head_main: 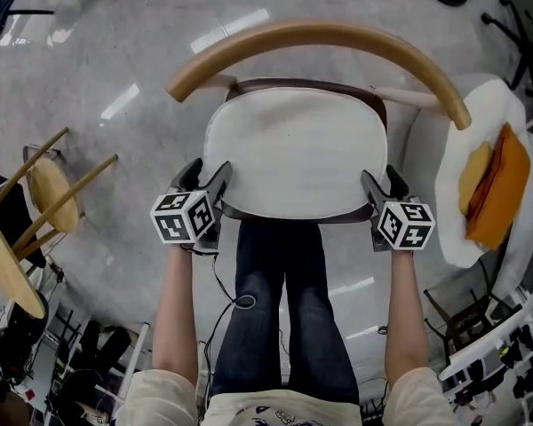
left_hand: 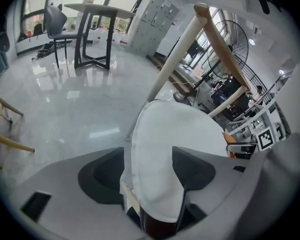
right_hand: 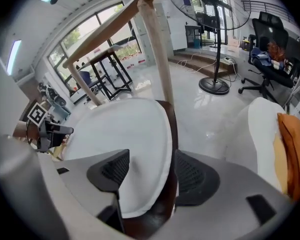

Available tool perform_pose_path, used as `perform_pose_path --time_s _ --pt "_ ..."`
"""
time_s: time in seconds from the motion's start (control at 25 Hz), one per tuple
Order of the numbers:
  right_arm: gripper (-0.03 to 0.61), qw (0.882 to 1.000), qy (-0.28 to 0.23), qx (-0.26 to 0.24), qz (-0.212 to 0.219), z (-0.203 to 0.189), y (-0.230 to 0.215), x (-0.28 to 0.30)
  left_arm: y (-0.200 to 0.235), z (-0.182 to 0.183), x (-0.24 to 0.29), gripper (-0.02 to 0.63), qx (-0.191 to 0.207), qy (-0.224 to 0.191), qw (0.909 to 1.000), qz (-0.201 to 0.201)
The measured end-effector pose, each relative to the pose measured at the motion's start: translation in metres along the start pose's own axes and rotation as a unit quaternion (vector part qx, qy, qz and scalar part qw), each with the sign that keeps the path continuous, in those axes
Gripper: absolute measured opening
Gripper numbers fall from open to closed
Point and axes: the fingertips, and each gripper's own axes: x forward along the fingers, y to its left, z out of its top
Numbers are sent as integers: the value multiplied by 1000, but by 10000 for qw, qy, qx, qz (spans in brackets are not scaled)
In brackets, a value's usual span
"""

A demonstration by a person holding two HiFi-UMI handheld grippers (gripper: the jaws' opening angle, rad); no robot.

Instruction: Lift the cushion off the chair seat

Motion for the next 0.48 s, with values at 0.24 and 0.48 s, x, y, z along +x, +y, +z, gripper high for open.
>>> perform_pose_path --time_s 0.24,0.48 --pt "290 9992 126 99 376 -5 1 15 2 0 14 295 33 104 9996 -270" --pt "287 9971 93 435 620 -9 0 18 -1 -4 21 290 -49 168 9988 -455"
